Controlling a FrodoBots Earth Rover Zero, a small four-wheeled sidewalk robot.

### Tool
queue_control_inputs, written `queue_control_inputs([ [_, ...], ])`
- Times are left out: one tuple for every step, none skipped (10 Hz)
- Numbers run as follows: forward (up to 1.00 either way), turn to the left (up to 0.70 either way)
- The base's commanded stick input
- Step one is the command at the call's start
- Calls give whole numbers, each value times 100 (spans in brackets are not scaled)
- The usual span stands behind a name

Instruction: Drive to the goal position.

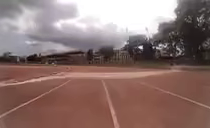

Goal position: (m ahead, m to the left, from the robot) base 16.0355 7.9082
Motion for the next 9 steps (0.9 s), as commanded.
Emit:
queue_control_inputs([
  [45,0],
  [45,0],
  [45,0],
  [45,0],
  [45,0],
  [45,0],
  [45,0],
  [45,0],
  [45,0],
])
